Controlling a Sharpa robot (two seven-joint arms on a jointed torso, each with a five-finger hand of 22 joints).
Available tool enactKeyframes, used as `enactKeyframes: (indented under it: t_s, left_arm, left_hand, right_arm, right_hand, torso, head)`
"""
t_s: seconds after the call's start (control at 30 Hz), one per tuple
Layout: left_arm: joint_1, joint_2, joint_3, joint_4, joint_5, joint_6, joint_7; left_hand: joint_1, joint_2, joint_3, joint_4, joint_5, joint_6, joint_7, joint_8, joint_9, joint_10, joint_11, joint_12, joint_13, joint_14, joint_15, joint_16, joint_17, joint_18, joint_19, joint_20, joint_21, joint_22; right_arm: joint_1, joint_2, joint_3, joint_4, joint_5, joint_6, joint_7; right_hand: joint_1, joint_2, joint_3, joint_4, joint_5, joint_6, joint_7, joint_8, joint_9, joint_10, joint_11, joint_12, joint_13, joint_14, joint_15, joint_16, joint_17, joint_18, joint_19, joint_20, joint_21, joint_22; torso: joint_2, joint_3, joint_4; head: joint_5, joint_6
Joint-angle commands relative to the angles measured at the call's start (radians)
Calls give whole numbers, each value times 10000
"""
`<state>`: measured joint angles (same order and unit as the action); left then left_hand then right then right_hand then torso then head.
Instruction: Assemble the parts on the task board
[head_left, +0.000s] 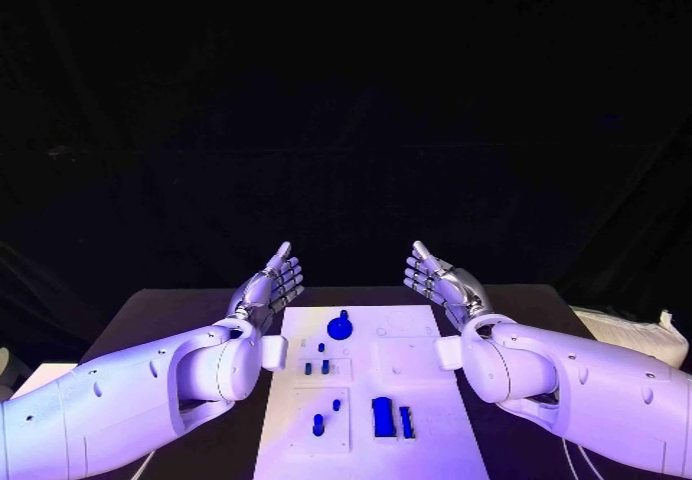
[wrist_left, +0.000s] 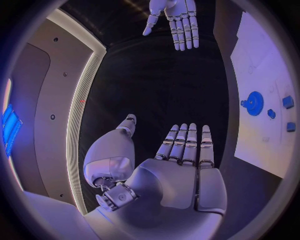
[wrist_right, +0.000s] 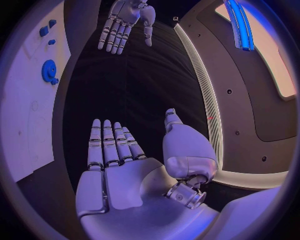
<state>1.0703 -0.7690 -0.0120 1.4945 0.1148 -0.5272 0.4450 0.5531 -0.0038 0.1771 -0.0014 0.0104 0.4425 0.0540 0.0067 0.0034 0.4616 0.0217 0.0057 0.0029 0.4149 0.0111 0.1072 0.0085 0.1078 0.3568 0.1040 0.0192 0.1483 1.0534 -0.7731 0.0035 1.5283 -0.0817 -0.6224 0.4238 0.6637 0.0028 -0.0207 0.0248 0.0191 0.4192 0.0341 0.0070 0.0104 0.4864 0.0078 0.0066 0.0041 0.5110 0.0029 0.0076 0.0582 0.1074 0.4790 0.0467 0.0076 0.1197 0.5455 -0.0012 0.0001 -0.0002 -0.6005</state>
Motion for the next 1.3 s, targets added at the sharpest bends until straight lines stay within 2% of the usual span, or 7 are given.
enactKeyframes:
  t_s: [0.03,0.07,0.5,1.0,1.07,1.17,1.3]
  left_arm:
    - [-92,-56,61,385,-903,-1833,621]
    - [-119,-69,76,474,-962,-1976,652]
    - [-203,-110,120,755,-1148,-2428,750]
    - [-203,-110,120,755,-1148,-2428,750]
    - [-203,-110,120,755,-1148,-2428,750]
    - [-203,-110,120,755,-1148,-2428,750]
    - [-203,-110,120,755,-1148,-2428,750]
  left_hand:
    - [-1764,38,-569,14,-104,-1409,-540,-67,-34,-1471,-217,-57,-29,-1324,-111,-343,-85,-1078,-1139,-332,-192,-473]
    - [-1911,38,-612,14,-104,-1525,-540,-67,-34,-1594,-217,-57,-29,-1432,-111,-1072,-85,-1078,-1237,-1040,-192,-511]
    - [-3442,38,-1771,14,-104,-2757,-540,-67,-34,-2872,-217,-57,-29,-2587,-111,-1072,-85,-1078,-2212,-1040,-192,-1483]
    - [-4389,38,-1771,14,-104,-3512,-540,-67,-34,-3680,-217,-57,-29,-3292,-111,-1072,-85,-1078,-2822,-1040,-192,-1483]
    - [-4708,38,-1771,14,-104,-4425,-540,-67,-34,-4616,-217,-57,-29,-4149,-111,-1072,-85,-1078,-3568,-1040,-192,-1483]
    - [-5531,38,-1771,14,-104,-4425,-540,-67,-34,-4616,-217,-57,-29,-4149,-111,-1072,-85,-1078,-3568,-1040,-192,-1483]
    - [-5531,38,-1771,14,-104,-4425,-540,-67,-34,-4616,-217,-57,-29,-4149,-111,-1072,-85,-1078,-3568,-1040,-192,-1483]
  right_arm:
    - [-26,-53,-22,299,744,-1336,890]
    - [-30,-60,-28,353,778,-1401,923]
    - [-34,-69,-35,417,817,-1476,962]
    - [-34,-69,-35,417,817,-1476,962]
    - [-34,-69,-35,417,817,-1476,962]
    - [-34,-69,-35,417,817,-1476,962]
    - [-34,-69,-35,417,817,-1476,962]
  right_hand:
    - [-2117,-28,207,-248,-191,-1337,-341,-70,-104,-1553,-78,-66,-41,-1630,-29,-76,-582,-323,-1526,-467,-76,-382]
    - [-2295,-28,207,-248,-191,-1447,-341,-70,-104,-1681,-78,-66,-41,-1767,-29,-76,-582,-1074,-1657,-467,-76,-413]
    - [-4133,-28,207,-248,-191,-2615,-341,-70,-104,-3030,-78,-66,-41,-3181,-29,-76,-582,-1074,-2987,-467,-76,-1197]
    - [-5261,-28,207,-248,-191,-3312,-341,-70,-104,-3858,-78,-66,-41,-4057,-29,-76,-582,-1074,-3809,-467,-76,-1197]
    - [-5401,-28,207,-248,-191,-3378,-341,-70,-104,-3953,-78,-66,-41,-4155,-29,-76,-582,-1074,-3892,-467,-76,-1197]
    - [-5536,-28,207,-248,-191,-3485,-341,-70,-104,-4054,-78,-66,-41,-4259,-29,-76,-582,-1074,-3976,-467,-76,-1197]
    - [-6637,-28,207,-248,-191,-4192,-341,-70,-104,-4864,-78,-66,-41,-5110,-29,-76,-582,-1074,-4790,-467,-76,-1197]
  torso:
    - [-13,12,-1]
    - [-13,12,-1]
    - [-13,12,-1]
    - [-13,12,-1]
    - [-13,12,-1]
    - [-13,12,-1]
    - [-13,12,-1]
  head:
    - [2,5]
    - [2,5]
    - [2,5]
    - [2,5]
    - [2,5]
    - [2,5]
    - [2,5]
